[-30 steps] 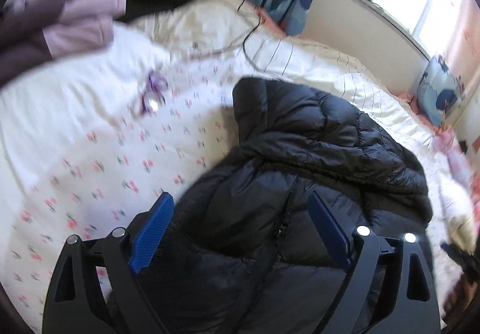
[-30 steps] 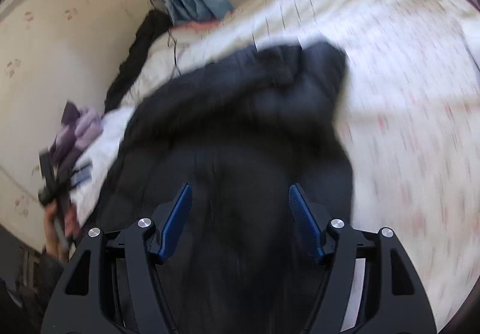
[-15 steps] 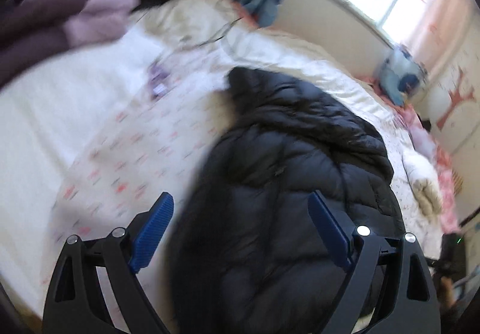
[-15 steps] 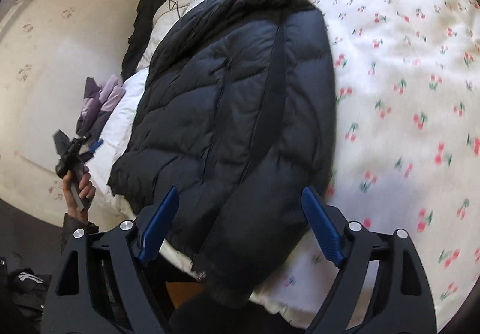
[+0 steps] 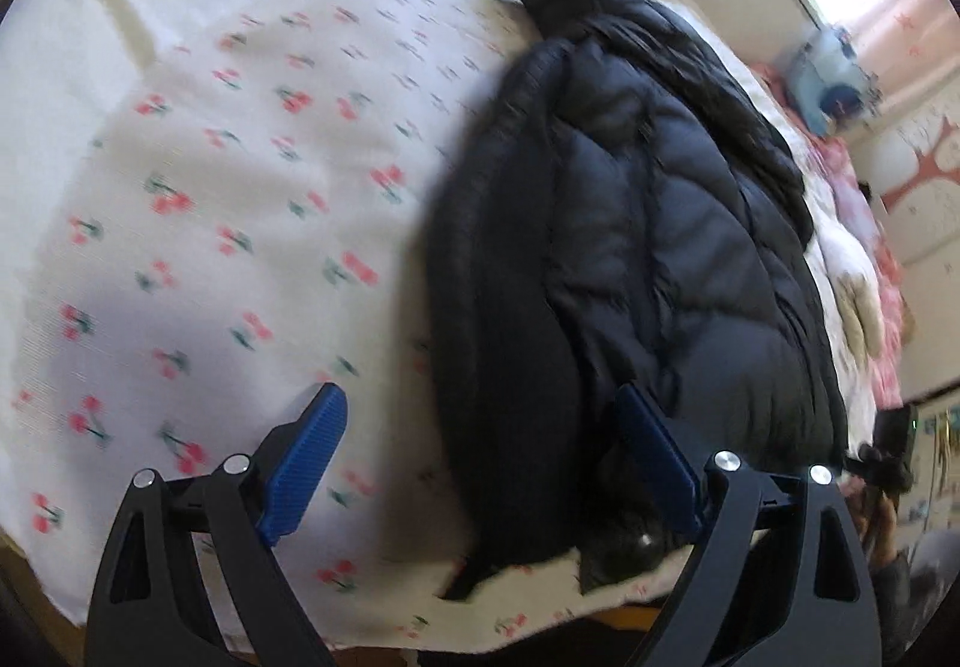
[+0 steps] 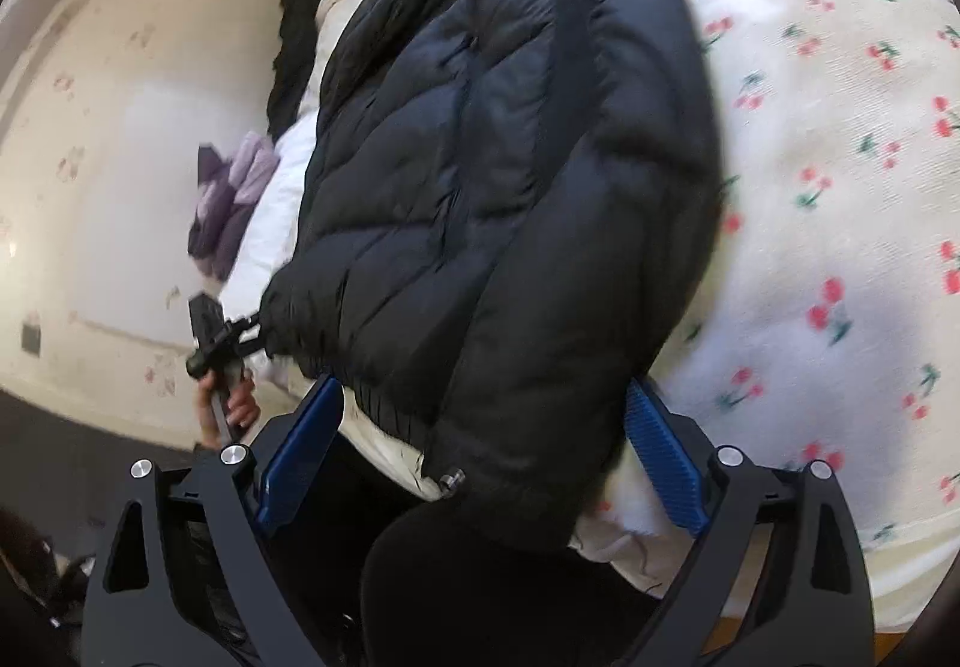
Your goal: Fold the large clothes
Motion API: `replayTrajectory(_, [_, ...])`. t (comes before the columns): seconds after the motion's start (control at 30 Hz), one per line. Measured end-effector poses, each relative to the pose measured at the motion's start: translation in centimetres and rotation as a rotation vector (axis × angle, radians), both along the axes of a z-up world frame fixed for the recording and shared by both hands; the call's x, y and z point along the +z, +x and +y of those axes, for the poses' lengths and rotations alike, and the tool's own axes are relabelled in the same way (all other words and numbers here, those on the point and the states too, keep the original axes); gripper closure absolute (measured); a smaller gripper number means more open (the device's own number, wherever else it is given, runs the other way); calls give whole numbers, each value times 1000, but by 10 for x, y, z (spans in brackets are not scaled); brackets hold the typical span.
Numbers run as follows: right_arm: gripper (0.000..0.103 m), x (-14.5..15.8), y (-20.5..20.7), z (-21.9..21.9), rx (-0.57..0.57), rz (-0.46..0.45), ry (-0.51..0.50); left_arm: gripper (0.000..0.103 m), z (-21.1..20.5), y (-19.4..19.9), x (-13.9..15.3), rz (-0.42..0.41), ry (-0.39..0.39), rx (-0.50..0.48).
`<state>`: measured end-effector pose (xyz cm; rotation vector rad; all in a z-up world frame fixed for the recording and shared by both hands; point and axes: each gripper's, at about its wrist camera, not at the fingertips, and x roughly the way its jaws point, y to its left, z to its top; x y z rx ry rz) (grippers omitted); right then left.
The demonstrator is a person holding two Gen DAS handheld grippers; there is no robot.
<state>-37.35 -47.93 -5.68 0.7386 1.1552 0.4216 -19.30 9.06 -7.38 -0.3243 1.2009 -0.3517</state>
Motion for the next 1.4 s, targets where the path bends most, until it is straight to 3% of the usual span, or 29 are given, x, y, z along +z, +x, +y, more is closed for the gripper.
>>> replayTrajectory(0.07, [12, 0, 0, 3, -2, -9, -9, 16, -6, -3, -2, 1, 27, -10])
replayTrajectory(0.1, [20, -1, 2, 3, -13, -17, 5, 16, -7, -2, -3, 3, 31, 4])
replayTrajectory(0.13, [34, 0, 2, 2, -36, -39, 27, 16, -6, -2, -3, 3, 23, 23])
replayTrajectory(0.17, [71, -1, 3, 0, -77, -53, 36, 20, -5, -2, -2, -5, -1, 51])
replayTrajectory(0.2, [82, -3, 4, -5, -107, -55, 44, 50, -4, -2, -1, -7, -27, 62])
replayTrajectory(0.23, [84, -3, 4, -6, -127, -73, 64, 79, -5, -2, -1, 7, -71, 67])
replayTrajectory(0.27, [87, 2, 3, -5, -142, -112, 82, 82, -4, -4, 3, 10, -108, 83])
replayTrajectory(0.33, [90, 18, 3, -4, -168, -182, 127, 93, -10, -8, 17, -19, -93, 73])
replayTrajectory(0.47, [93, 71, -6, -14, -192, -348, 212, 95, -18, -28, 69, -96, -147, 34])
replayTrajectory(0.67, [93, 157, -56, -38, -183, -531, 261, 95, -21, -90, 149, -204, -260, -57])
replayTrajectory(0.77, [93, 183, -100, -56, -167, -579, 228, 95, -19, -130, 166, -223, -260, -141])
replayTrajectory(0.83, [93, 184, -122, -62, -123, -544, 197, 89, -15, -164, 158, -197, -192, -239])
replayTrajectory(0.87, [91, 173, -136, -69, -102, -482, 167, 87, -12, -174, 148, -168, -161, -277])
replayTrajectory(0.93, [89, 148, -153, -86, -101, -355, 109, 66, 2, -194, 114, -57, -52, -319])
replayTrajectory(0.97, [86, 137, -164, -96, -136, -301, 47, 65, 19, -200, 95, -3, 47, -277])
replayTrajectory(1.0, [85, 125, -174, -111, -194, -248, -2, 65, 27, -200, 86, 29, 92, -245])
replayTrajectory(1.07, [84, 120, -183, -135, -285, -253, -6, 65, 62, -193, 72, 97, 189, -123])
replayTrajectory(1.13, [73, 133, -161, -134, -279, -293, -44, 65, 82, -170, 83, 71, 187, -28])
replayTrajectory(1.2, [35, 148, -114, -108, -228, -310, -113, 60, 70, -143, 102, -23, 134, -31])
replayTrajectory(1.23, [32, 153, -84, -88, -191, -324, -147, 48, 57, -123, 111, -77, 109, -42])
replayTrajectory(1.27, [31, 158, -44, -65, -132, -350, -174, 43, 41, -100, 117, -131, 98, -45])
replayTrajectory(1.4, [31, 145, 77, -12, -85, -350, -230, 41, -13, -24, 111, -212, 14, -43])
